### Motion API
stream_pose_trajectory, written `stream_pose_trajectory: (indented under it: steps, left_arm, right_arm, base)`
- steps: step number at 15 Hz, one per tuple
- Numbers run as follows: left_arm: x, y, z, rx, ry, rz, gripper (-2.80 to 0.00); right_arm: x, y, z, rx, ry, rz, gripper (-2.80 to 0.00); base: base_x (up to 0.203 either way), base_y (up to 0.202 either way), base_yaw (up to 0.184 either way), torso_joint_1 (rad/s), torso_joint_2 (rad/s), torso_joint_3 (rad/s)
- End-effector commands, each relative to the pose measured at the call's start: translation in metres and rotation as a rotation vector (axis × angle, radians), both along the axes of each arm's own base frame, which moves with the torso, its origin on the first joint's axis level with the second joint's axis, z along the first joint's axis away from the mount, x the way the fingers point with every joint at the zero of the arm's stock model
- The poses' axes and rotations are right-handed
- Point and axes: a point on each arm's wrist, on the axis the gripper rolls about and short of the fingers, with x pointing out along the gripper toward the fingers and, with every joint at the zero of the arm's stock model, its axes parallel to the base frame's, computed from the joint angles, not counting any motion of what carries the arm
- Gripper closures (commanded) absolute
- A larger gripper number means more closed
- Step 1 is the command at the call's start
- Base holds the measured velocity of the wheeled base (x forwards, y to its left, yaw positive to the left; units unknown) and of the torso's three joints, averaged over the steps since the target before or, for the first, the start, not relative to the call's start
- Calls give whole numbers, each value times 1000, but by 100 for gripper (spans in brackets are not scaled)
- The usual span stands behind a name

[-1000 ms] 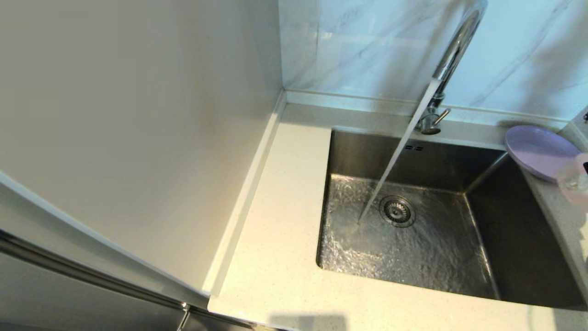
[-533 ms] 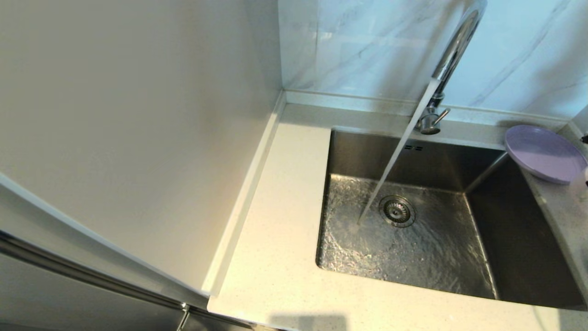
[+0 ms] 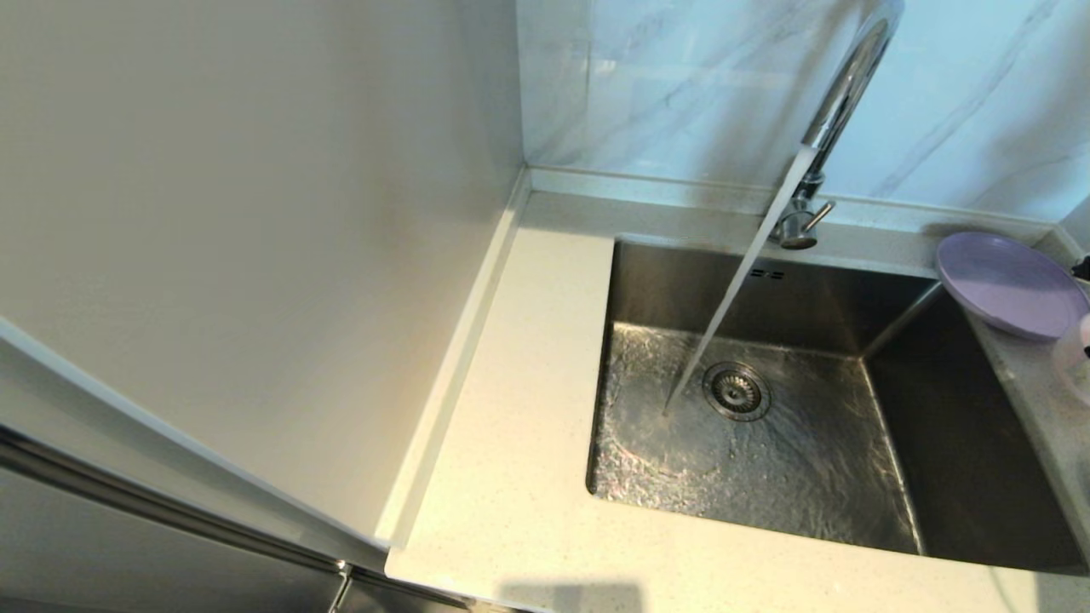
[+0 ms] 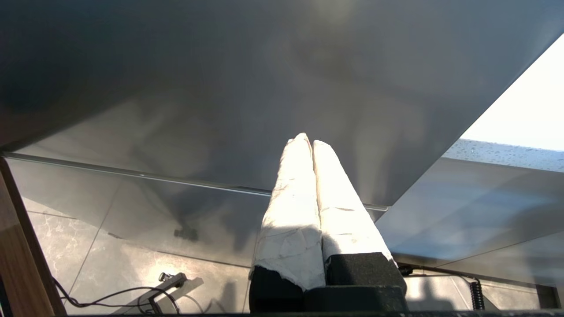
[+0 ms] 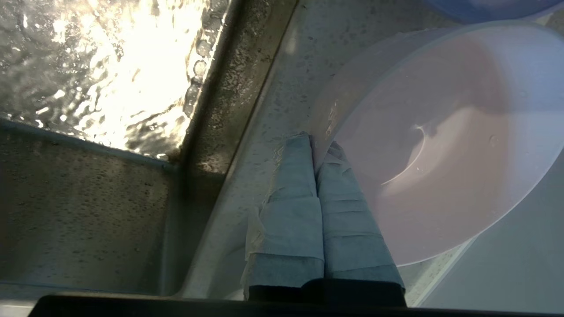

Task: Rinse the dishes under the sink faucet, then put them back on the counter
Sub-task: Place the bowl on the table

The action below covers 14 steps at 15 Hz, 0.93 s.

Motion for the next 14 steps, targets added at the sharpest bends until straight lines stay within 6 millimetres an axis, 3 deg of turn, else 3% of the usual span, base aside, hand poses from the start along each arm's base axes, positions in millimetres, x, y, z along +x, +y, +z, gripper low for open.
stream_pose_trajectory:
  steps: [1,8,9,14]
  left_arm:
    - [0,0,0,0,0,1,0]
    - [0,0,0,0,0,1,0]
    - [0,0,0,0,0,-1,0]
    - [0,0,0,0,0,-1,0]
  right_arm:
    - [3,-4,-7,5,20,6,0]
    - [0,-8,-15,-5,65,-23,0]
    - [1,-8,-15,-11,65,-26,-280]
    - [-3,-6,-6,-27,42,-30,-280]
  base:
    - [0,0,0,0,0,0]
    - [0,0,0,0,0,0]
    - [0,0,0,0,0,0]
    - [0,0,0,0,0,0]
